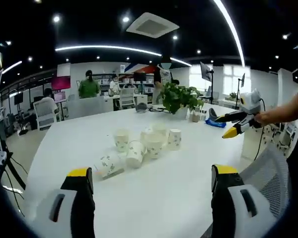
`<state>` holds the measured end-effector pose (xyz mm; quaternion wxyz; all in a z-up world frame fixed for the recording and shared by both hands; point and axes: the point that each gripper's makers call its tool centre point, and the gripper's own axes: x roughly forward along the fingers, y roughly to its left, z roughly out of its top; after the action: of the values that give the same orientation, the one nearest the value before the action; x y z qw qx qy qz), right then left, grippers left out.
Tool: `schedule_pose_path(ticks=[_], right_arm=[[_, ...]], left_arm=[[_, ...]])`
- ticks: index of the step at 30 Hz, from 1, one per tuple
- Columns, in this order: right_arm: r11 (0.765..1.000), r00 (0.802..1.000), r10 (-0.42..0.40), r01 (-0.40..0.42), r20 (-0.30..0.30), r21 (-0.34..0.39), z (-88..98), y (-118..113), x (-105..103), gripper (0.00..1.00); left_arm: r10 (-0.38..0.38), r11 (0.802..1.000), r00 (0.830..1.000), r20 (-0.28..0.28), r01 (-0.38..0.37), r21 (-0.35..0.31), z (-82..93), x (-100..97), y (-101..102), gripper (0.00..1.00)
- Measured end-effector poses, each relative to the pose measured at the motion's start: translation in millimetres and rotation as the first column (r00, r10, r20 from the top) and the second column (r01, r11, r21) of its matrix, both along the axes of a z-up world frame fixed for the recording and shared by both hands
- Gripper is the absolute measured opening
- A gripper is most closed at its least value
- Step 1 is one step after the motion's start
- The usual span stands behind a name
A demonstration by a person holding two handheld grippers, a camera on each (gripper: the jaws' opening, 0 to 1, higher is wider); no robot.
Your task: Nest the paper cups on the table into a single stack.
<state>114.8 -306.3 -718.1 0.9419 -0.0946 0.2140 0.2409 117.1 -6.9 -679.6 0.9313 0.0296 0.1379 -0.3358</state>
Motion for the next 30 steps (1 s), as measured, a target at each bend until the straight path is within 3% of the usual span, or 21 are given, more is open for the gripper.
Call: schedule_pose_path(ticks=[30], right_arm=[[1.0,1.0,0.017,-0.017,0.008,-0.001,3.4,-1.3,1.5,0.84]], left_arm=[[-0.003,1.0,1.0,0.005,0.003,0.0,2.0,1.9,0.4,0.99]])
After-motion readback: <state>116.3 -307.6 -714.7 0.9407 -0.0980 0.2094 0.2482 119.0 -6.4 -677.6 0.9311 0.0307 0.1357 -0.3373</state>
